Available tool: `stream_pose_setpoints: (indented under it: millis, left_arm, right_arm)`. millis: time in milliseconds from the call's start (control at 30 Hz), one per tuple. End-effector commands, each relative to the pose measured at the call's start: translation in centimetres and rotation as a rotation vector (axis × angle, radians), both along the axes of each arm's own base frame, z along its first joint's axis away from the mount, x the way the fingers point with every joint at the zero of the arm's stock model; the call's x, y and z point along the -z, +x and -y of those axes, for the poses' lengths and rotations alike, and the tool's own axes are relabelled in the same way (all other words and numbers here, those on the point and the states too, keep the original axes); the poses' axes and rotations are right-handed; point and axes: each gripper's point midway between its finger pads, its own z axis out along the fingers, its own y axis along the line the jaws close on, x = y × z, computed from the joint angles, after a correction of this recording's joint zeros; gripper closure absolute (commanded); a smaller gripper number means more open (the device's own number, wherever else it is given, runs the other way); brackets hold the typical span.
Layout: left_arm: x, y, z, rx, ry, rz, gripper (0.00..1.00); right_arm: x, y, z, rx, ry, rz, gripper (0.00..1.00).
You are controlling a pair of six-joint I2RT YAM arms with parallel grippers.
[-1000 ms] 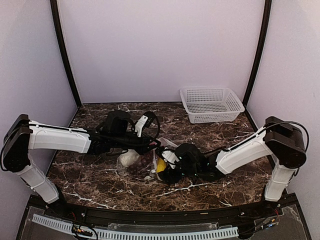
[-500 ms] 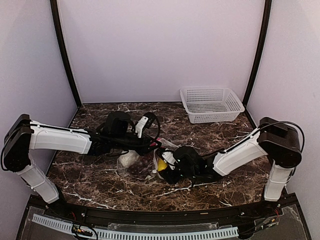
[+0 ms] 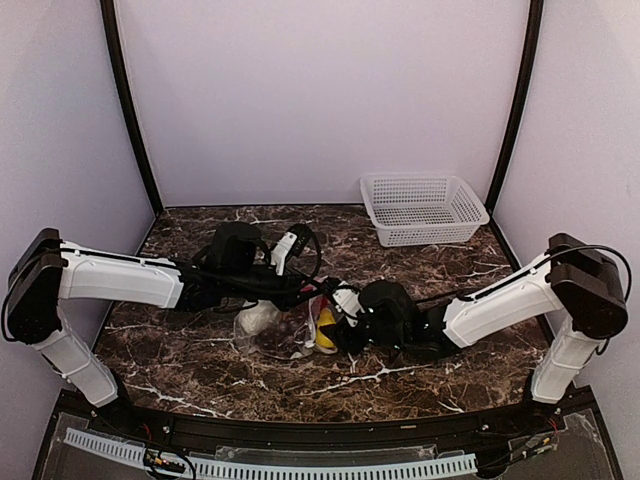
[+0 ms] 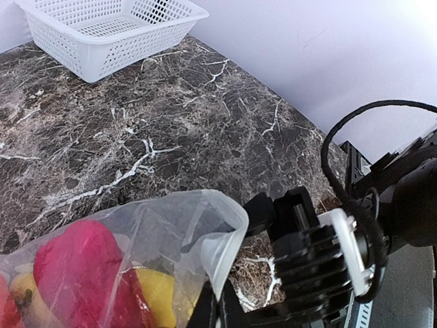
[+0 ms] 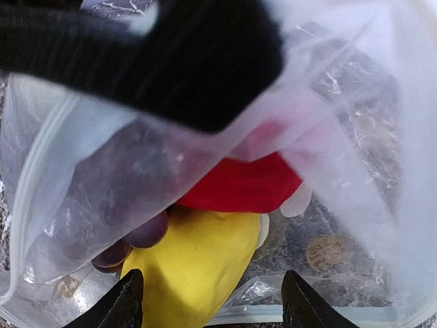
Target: Open the zip-top bag and remove the fake food
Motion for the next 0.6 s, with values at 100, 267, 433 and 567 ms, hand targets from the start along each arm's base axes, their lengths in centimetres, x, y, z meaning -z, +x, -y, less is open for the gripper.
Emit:
stream_pose_setpoints:
  millis: [100, 267, 433, 567]
  left_arm:
    - [0.1, -0.4, -0.1, 0.014, 0.004, 0.001, 0.99]
    - [0.2, -0.5, 0.0, 0.018, 0.001, -0.003, 0.99]
    - [0.1, -0.5, 0.0, 0.021, 0.003, 0.004, 0.99]
    - [0.0, -0.4, -0.2, 0.014, 0.009, 0.011, 0.99]
  right_arm:
    - [1.1, -2.1, -1.6, -0.097, 0.040, -0.091, 0.28]
    - [3.1, -1.9, -2.6, -0.074, 0.000, -0.125, 0.18]
    - [5.7, -0.9, -2.1, -0.012, -0.077, -0.137, 0.21]
    - [4.4, -0.5, -1.2, 0.035, -0.054, -0.115, 0.41]
